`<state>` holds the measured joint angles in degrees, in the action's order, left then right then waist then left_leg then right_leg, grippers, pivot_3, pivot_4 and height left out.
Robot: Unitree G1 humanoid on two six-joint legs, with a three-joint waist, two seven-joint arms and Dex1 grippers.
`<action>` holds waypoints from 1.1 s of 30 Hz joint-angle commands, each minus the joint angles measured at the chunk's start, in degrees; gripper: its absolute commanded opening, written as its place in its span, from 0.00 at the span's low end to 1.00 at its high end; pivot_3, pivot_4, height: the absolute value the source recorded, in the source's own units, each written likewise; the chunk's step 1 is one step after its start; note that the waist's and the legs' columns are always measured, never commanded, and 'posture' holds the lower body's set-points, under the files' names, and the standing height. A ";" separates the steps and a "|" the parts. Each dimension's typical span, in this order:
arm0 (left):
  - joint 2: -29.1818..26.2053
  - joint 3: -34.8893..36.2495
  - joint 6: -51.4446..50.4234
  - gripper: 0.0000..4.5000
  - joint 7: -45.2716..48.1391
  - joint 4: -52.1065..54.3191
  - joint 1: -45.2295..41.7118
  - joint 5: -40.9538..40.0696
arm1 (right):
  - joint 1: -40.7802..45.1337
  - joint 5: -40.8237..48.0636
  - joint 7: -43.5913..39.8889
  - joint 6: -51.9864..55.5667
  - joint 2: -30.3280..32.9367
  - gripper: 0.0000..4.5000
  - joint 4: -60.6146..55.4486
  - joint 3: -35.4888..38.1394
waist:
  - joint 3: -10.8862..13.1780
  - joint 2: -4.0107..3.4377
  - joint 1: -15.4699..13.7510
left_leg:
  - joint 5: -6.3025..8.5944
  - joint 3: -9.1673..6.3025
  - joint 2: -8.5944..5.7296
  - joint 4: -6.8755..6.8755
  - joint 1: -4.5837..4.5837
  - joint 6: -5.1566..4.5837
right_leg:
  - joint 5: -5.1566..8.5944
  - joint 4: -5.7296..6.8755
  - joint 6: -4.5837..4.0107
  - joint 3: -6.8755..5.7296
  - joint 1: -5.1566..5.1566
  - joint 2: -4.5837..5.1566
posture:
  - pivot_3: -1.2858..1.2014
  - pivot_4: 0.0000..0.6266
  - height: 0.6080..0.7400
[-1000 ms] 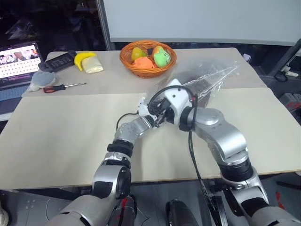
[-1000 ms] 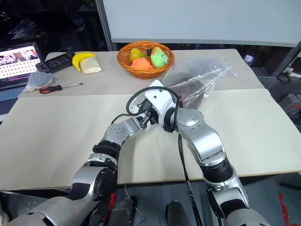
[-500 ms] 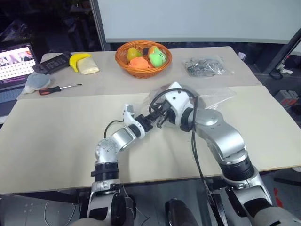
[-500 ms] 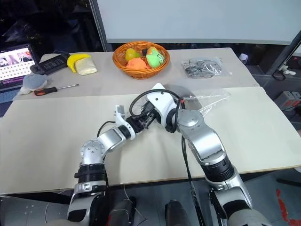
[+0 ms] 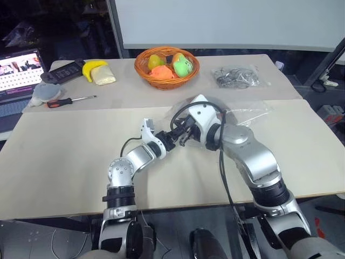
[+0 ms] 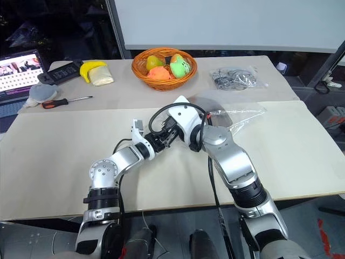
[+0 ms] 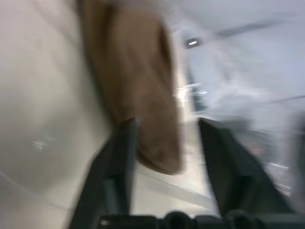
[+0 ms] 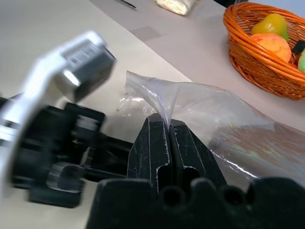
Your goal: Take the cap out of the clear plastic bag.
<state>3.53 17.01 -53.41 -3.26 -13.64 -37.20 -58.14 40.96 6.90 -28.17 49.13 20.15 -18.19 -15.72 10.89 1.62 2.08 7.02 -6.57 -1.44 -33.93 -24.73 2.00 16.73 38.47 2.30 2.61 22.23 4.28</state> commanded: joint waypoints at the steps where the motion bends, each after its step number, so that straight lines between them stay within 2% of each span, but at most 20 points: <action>1: -0.27 -1.09 1.71 0.93 1.89 -3.56 -2.50 3.39 | 0.92 -0.31 -0.05 -1.61 0.10 0.00 -1.37 0.74 | 0.00 0.00 0.05 | 0.00 0.00 0.00 0.00 0.00 0.00 | 0.00 0.00 0.00 0.00 0.00 0.00 | 0.52 0.24 1.00; 2: -0.21 -0.95 1.72 1.00 2.11 -4.17 -2.74 3.79 | 0.92 -0.35 -0.05 -1.60 0.15 0.00 -1.39 0.75 | 0.00 0.00 0.12 | 0.00 0.00 -0.01 0.00 0.00 0.00 | 0.00 -0.01 0.00 0.00 0.00 0.01 | 0.52 0.24 1.00; 5: 0.24 0.10 2.31 1.00 3.14 -6.34 -3.59 4.29 | 0.79 -0.44 0.04 -1.47 0.37 0.00 -1.67 0.90 | 0.00 0.00 0.10 | 0.00 0.00 0.00 0.00 0.00 0.00 | 0.00 0.00 0.00 -0.01 0.00 0.01 | 0.52 0.24 1.00; 14: 3.45 2.84 11.29 1.00 14.32 -30.20 -16.61 8.01 | 0.99 -0.30 0.16 -0.72 0.46 0.00 -2.64 0.77 | 0.00 0.00 -0.41 | -0.01 0.00 -0.06 -0.02 -0.01 0.01 | -0.01 -0.04 0.05 -0.05 -0.03 0.05 | 0.52 0.24 1.00; 20: 4.62 2.37 17.47 1.00 17.64 -42.13 -21.99 13.85 | 1.05 -0.27 0.12 -0.19 0.12 0.00 -3.33 0.52 | 0.00 0.00 -0.53 | -0.01 0.00 -0.09 0.01 -0.03 0.00 | 0.01 -0.07 0.09 -0.05 -0.02 0.08 | 0.52 0.24 1.00; 28: 5.23 4.31 17.46 1.00 20.07 -44.50 -22.62 15.61 | 1.11 -0.26 0.37 -0.05 -0.32 0.00 -3.19 0.66 | -0.01 0.01 -0.50 | -0.01 -0.01 -0.09 0.00 -0.01 0.01 | 0.01 -0.03 0.10 -0.05 -0.04 0.08 | 0.52 0.24 1.00; 29: 5.20 4.40 17.40 0.87 20.15 -44.57 -22.59 15.90 | 1.12 -0.27 0.40 -0.08 -0.38 0.00 -3.12 0.68 | -0.01 0.01 -0.49 | -0.01 -0.01 -0.09 0.00 -0.01 0.01 | 0.01 -0.03 0.11 -0.05 -0.04 0.09 | 0.52 0.24 1.00; 31: 5.03 4.48 17.05 0.76 20.57 -44.31 -22.36 16.32 | 1.15 -0.29 0.41 -0.21 -0.46 0.00 -3.02 0.68 | -0.01 0.01 -0.45 | -0.01 -0.01 -0.10 0.00 -0.01 0.00 | 0.01 -0.03 0.11 -0.05 -0.03 0.09 | 0.52 0.24 1.00; 33: 4.89 4.75 16.92 0.59 20.68 -44.39 -22.39 16.61 | 1.19 -0.28 0.43 -0.34 -0.53 0.00 -2.90 0.71 | -0.01 0.01 -0.32 | -0.01 -0.01 -0.10 0.01 -0.03 0.01 | 0.02 -0.04 0.11 -0.05 0.00 0.09 | 0.52 0.24 1.00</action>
<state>6.14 21.58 -35.61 16.73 -57.74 -59.74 -41.62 40.96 6.32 -27.52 49.44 19.95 -18.47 -15.66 10.88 1.63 1.76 7.01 -6.58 -1.54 -33.91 -24.76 2.01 16.74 38.43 2.41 2.56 22.23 4.38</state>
